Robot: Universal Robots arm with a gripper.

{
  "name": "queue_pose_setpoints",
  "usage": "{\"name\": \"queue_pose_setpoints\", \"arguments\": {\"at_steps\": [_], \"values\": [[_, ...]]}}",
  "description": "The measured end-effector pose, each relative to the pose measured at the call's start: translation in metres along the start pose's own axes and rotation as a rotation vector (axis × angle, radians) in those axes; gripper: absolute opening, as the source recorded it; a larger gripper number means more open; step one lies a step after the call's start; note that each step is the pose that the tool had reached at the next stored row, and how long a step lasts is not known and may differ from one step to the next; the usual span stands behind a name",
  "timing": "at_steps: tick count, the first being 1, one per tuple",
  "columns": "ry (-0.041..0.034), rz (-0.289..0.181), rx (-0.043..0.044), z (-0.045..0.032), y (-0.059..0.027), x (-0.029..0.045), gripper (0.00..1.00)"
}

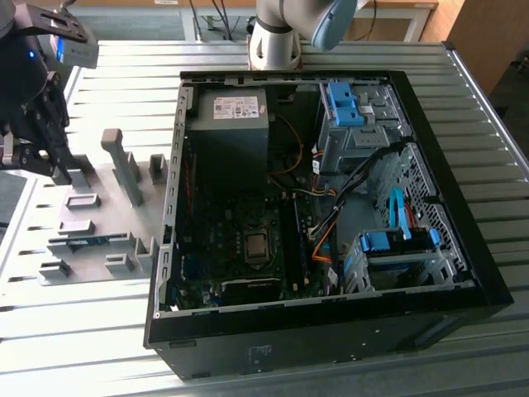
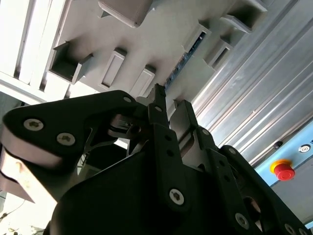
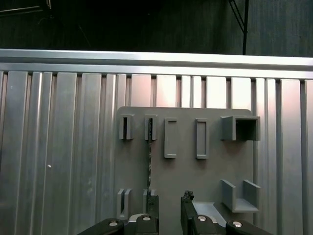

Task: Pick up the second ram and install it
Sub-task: 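Pick up the second ram and move it above second insertion slot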

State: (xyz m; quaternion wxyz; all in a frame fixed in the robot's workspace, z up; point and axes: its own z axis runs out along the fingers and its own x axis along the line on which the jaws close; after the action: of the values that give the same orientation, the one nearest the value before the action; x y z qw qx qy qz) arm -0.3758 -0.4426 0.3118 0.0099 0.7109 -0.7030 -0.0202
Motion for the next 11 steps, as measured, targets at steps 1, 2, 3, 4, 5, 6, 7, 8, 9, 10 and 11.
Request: {"name": "queue_pose_setpoints", "arguments": {"at_steps": [1,2,3,4,5,6,7,8,9,10,11], "values": [[0.0001,0.0,0.0,0.0009,0.0,0.0002,0.32],[0.0001,0.0,-0.0001,0.0019,-0.0001,0.0006,0.32],[0.0002,0.0,0.0,0.003,-0.0001,0.001,0.32],[0.0001,0.0,0.0,0.004,-0.0001,0.0013,0.32],[0.0002,0.0,-0.0001,0.0049,-0.0002,0.0017,0.32],[0.0004,0.0,-0.0003,0.0057,-0.0002,0.0023,0.32],[0.0002,0.0,-0.0002,0.0066,-0.0001,0.003,0.32],[-0.0011,0.0,0.0,0.0075,0.0,0.0043,0.32],[-0.0026,0.0,-0.0001,0.0083,0.0003,0.0058,0.32],[-0.0031,0.0,0.0001,0.0095,0.0007,0.0072,0.32],[-0.0048,0.0,0.0001,0.0105,0.0014,0.0085,0.32]]}}
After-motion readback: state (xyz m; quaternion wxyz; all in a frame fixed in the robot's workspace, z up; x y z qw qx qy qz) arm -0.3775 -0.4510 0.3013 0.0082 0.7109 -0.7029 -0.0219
